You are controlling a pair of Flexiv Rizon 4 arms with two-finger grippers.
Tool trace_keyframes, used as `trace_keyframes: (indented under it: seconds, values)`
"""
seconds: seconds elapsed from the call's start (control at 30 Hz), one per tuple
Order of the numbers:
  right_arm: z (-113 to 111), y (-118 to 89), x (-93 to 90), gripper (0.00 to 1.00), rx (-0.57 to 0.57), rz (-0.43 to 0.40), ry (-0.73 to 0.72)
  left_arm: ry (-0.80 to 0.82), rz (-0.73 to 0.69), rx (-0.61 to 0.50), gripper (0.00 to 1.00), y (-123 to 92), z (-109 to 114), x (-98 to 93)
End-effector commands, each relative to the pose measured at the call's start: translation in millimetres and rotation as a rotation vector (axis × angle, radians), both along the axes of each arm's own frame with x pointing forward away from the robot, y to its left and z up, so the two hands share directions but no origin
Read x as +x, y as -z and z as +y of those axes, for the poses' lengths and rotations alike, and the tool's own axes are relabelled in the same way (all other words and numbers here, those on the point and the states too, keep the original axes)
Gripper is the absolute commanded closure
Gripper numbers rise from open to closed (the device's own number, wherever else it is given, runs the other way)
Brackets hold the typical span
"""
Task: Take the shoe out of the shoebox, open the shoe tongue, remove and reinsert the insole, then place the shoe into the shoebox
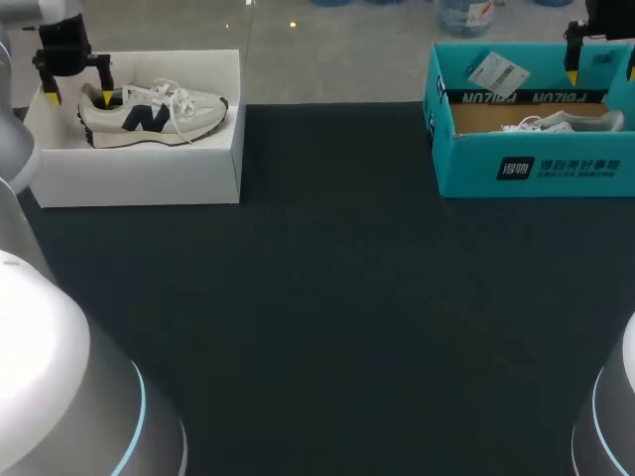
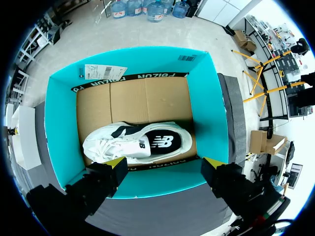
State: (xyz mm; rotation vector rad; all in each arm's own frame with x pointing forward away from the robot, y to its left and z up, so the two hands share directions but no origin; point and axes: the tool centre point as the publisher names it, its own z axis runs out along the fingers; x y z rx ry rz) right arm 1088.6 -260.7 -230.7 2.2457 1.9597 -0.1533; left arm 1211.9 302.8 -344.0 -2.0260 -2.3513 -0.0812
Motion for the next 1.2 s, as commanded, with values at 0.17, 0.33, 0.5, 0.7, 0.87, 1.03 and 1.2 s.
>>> trace_keyframes:
  seconds: [0.17, 0.33, 0.5, 0.7, 0.87, 1.03, 1.2]
  values:
    - [0.0, -0.1, -1.0, 0.00, 0.001, -0.002, 0.000, -0.028, 0.168, -0.045, 0.00, 4.2, 4.3, 17.3]
    - [0.0, -0.1, -1.0, 0.00, 0.001, -0.002, 0.000, -0.034, 0.168, -0.050, 0.01, 6.1, 5.5, 19.3]
    - [0.0, -0.1, -1.0, 0.00, 0.001, -0.002, 0.000, -0.034, 0.167, -0.054, 0.52, 9.5, 4.7, 18.7]
    - [0.0, -0.1, -1.0, 0.00, 0.001, -0.002, 0.000, -0.023, 0.156, -0.046, 0.84, 11.6, 1.5, 17.2]
    - [0.0, -0.1, -1.0, 0.00, 0.001, -0.002, 0.000, -0.023, 0.152, -0.038, 1.00, 13.9, 1.2, 19.1]
    - [0.0, -0.1, -1.0, 0.00, 0.001, -0.002, 0.000, -0.024, 0.148, -0.032, 1.00, 14.7, 2.4, 20.1]
    - [0.0, -0.1, -1.0, 0.00, 0.001, -0.002, 0.000, -0.020, 0.132, -0.027, 1.00, 9.5, 5.5, 18.4]
